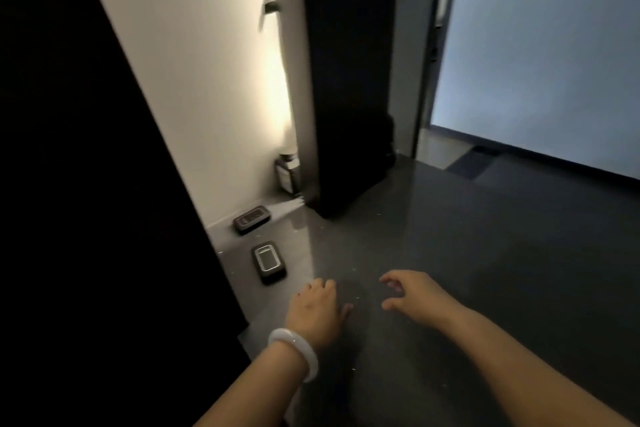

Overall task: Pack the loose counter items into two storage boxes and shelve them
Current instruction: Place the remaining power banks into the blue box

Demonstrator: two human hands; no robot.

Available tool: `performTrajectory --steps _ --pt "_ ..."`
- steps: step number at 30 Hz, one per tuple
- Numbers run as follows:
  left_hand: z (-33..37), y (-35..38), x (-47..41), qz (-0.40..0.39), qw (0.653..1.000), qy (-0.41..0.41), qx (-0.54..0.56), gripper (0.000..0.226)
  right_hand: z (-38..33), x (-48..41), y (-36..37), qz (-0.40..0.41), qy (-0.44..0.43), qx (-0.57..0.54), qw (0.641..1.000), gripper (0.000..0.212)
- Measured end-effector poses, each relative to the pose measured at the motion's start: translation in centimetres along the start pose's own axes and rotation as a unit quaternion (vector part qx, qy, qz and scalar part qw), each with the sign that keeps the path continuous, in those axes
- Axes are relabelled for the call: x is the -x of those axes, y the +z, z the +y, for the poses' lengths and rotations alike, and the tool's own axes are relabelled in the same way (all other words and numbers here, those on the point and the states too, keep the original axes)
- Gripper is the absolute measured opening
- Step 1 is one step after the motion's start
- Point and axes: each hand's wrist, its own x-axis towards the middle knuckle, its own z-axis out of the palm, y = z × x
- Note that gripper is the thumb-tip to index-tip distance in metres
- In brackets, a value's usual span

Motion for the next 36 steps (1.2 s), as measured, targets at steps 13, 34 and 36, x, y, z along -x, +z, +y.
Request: performTrajectory --steps 13,34,36 --pt "-8.5 1.1 -5.4 0.084 0.951 -0.253 0.154 0.083 -9.0 -12.3 4.9 -0.065 -0.097 -0.011 0.993 0.047" --pt "-10.7 4.3 -12.7 0.199 0.911 -0.341 0.120 0.080 -18.4 -30.6 8.0 -0.051 -0.256 0.005 0.965 0.082" --pt "-11.2 5.3 -13.3 0.189 0.916 -0.342 0.093 0.082 -19.3 -32.3 8.8 -0.070 -0.274 0.017 0.959 0.090"
